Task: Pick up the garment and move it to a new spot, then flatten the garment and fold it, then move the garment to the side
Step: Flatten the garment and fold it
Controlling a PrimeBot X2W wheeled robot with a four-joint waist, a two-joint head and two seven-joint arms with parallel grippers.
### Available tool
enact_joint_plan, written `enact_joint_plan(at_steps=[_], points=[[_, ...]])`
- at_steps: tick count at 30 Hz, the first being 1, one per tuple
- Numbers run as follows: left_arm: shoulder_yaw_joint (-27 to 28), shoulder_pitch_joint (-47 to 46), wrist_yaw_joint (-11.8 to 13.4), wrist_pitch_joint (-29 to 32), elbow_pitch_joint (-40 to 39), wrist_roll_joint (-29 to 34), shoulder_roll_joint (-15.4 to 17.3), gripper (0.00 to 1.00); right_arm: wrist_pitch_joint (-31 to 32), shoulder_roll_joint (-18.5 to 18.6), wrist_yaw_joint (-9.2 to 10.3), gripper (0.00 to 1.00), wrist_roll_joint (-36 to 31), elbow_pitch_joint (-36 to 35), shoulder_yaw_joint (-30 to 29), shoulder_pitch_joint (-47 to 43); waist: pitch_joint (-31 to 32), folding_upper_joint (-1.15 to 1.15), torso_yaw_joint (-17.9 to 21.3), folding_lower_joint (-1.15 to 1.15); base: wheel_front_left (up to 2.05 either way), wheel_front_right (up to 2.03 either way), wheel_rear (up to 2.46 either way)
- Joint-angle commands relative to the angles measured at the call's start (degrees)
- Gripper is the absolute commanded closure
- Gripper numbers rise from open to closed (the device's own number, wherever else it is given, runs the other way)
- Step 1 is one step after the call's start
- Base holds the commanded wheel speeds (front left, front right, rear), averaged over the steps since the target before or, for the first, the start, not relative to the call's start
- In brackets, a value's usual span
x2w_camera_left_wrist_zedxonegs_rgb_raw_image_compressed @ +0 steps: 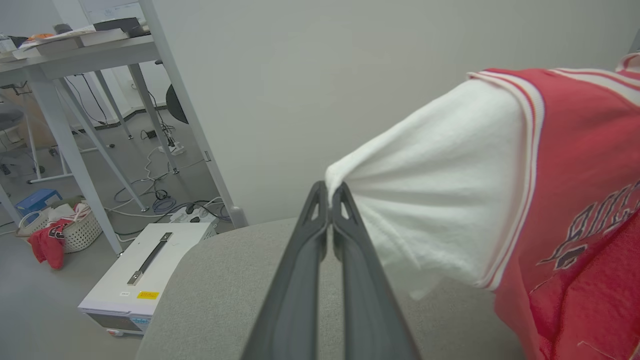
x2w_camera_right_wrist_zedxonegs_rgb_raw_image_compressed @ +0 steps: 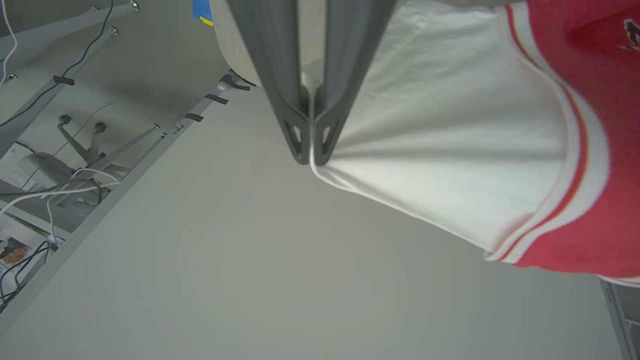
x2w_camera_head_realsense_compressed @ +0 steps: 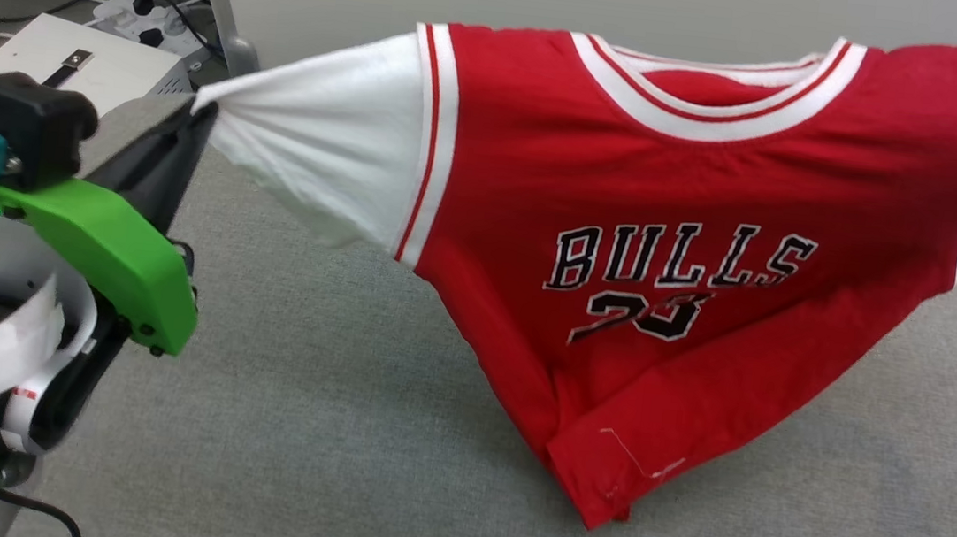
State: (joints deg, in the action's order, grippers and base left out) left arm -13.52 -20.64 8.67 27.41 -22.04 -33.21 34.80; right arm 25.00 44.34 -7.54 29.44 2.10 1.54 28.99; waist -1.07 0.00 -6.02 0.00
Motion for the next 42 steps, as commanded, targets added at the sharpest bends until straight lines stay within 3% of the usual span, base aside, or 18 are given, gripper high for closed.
enact_joint_plan(at_steps=[1,11,18,24,29,36,42], points=[[0.9,-1.3,0.5,-0.7,-0.4,0.9,0.7,1.00,-0.4,0.3,0.05,1.00,0.3,-0.5,-0.3,1.4,0.8,0.00,0.9,0.00,0.00,0.00,0.00],[5.3,-8.2,-0.3,-3.2,-0.9,0.9,2.8,1.00,-0.1,1.1,0.05,1.00,0.3,-2.6,0.0,8.7,-3.0,0.00,2.6,0.00,0.00,0.00,0.00],[5.4,-16.0,-4.2,-3.1,4.6,-1.1,4.1,1.00,-0.8,0.7,0.05,1.00,0.1,0.7,2.2,18.0,-10.3,0.00,3.6,0.00,0.00,0.00,0.00],[4.1,-26.5,-9.0,-1.0,11.2,-1.1,6.7,1.00,-1.4,0.0,0.05,1.00,-1.4,6.2,6.3,30.0,-18.9,0.00,4.2,0.00,0.00,0.00,0.00],[2.4,-39.1,-12.2,-1.0,18.4,0.1,6.8,1.00,-3.4,-1.2,0.05,1.00,-3.6,12.3,9.5,41.0,-26.0,0.00,4.8,0.00,0.00,0.00,0.00],[-0.4,-55.9,-14.5,-2.5,30.4,2.4,5.6,1.00,-7.9,-5.7,0.05,1.00,-8.2,23.7,12.1,54.2,-33.2,0.00,6.0,0.00,0.00,0.00,0.00],[-2.3,-68.0,-15.3,-9.5,40.2,5.4,3.3,1.00,-15.8,-9.7,0.05,1.00,-13.2,33.4,9.9,64.0,-36.2,0.00,6.0,0.00,0.00,0.00,0.00]])
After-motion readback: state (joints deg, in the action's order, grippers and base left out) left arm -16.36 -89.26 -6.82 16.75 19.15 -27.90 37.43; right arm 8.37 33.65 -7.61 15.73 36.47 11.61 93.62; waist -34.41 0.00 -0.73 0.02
